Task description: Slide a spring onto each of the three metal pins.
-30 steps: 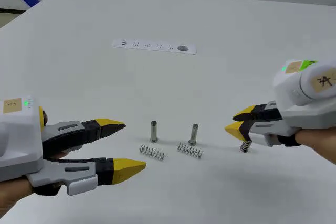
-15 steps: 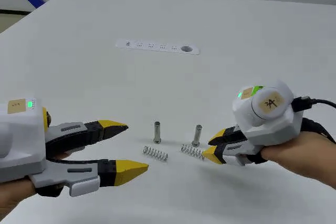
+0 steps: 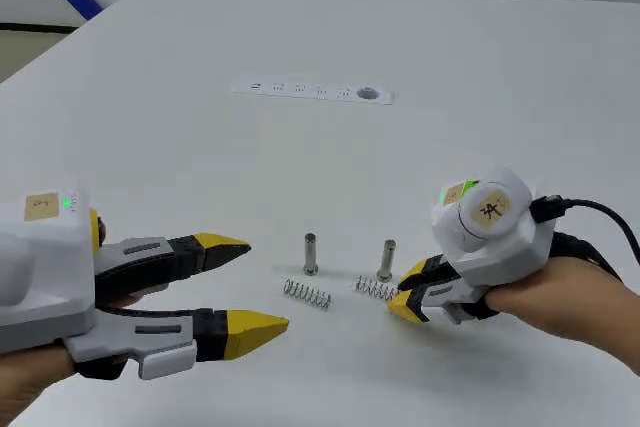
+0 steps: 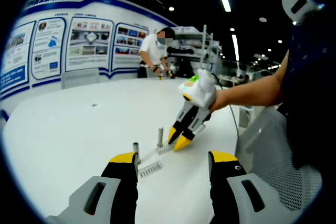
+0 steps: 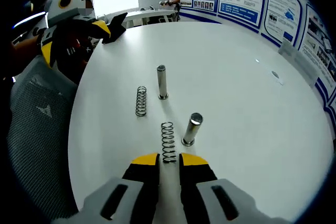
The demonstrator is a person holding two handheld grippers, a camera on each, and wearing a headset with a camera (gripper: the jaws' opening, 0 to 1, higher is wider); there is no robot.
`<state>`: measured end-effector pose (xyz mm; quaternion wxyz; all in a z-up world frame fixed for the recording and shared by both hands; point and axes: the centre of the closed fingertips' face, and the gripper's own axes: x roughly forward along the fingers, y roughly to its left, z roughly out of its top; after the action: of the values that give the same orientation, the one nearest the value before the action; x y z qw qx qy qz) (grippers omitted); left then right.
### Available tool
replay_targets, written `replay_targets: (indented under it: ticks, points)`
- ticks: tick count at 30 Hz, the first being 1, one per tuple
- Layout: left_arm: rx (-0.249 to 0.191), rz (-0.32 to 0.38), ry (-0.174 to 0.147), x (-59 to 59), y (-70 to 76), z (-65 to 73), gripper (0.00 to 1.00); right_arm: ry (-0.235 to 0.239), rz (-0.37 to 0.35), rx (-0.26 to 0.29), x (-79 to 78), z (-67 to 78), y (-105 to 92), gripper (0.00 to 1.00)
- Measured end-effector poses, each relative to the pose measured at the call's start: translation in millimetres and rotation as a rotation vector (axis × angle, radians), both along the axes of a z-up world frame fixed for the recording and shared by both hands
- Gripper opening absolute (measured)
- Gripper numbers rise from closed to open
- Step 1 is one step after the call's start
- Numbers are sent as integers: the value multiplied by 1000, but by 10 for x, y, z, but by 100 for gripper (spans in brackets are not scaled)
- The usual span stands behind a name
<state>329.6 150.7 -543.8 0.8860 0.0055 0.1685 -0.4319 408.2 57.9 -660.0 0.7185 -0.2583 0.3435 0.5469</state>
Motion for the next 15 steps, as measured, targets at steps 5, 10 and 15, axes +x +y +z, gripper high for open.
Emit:
replay_targets:
  ticks: [5, 10, 15]
  points:
    - [5, -1, 1, 4, -16, 8, 55, 2, 6, 2, 7, -26, 3, 15]
    - [11, -10, 8, -10, -57, -13, 55, -6, 6, 2, 16, -25, -5, 12]
    - [22, -22, 11, -23, -96, -29, 54, -8, 1, -7, 10, -24, -30, 11]
